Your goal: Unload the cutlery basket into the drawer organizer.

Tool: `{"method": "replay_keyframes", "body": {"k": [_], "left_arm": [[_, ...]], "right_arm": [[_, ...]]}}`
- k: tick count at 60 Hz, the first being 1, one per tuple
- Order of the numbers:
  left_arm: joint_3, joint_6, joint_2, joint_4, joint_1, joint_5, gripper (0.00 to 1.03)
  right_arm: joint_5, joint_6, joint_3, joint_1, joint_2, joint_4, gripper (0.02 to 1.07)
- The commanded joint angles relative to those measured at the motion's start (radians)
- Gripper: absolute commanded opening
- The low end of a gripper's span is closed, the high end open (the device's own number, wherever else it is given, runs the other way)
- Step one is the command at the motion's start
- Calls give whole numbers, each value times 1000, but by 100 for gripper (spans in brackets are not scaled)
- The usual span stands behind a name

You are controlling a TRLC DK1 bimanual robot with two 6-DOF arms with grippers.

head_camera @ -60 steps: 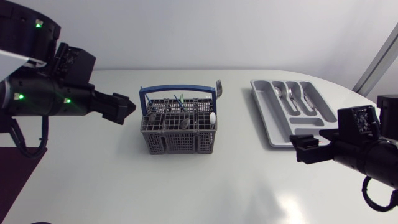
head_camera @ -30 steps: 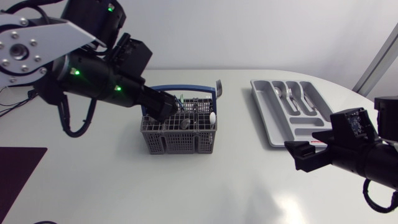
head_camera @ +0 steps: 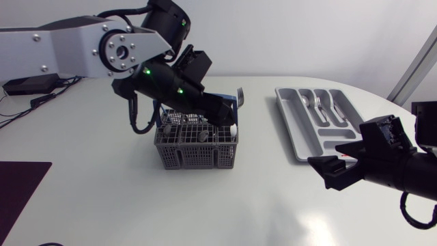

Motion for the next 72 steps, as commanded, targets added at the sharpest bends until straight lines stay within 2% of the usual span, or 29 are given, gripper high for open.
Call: {"method": "replay_keyframes", "body": {"k": [1,8,19,29,34,37,47,56,57,66,72], "left_arm": [[52,-47,43,23,-23,24,86],[92,-59,102,28,-30,29,82],[118,-72,162,29,-26,29,65],[132,-76,199,29,-18,23,64],[144,-85,224,31,-18,21,51],[149,-87,234,31,-18,16,47],[146,-95,257,40,-29,-39,42],[144,-124,271,55,-24,-53,40],[143,-125,273,60,-24,-53,37],[138,-142,291,83,-26,-53,30],[136,-144,300,85,-32,-51,29]], "right_arm": [[-17,-15,21,-13,21,-4,102],[-28,-15,13,-17,24,7,102],[-51,-29,10,-48,24,7,102],[-64,-35,9,-60,22,6,102],[-66,-35,3,-60,22,9,102],[-66,-35,0,-62,22,10,102],[-78,-44,-7,-77,22,12,102],[-80,-50,-10,-80,24,15,102],[-80,-50,-10,-80,24,15,102],[-80,-52,-17,-80,25,27,102],[-80,-52,-17,-82,25,30,102]]}}
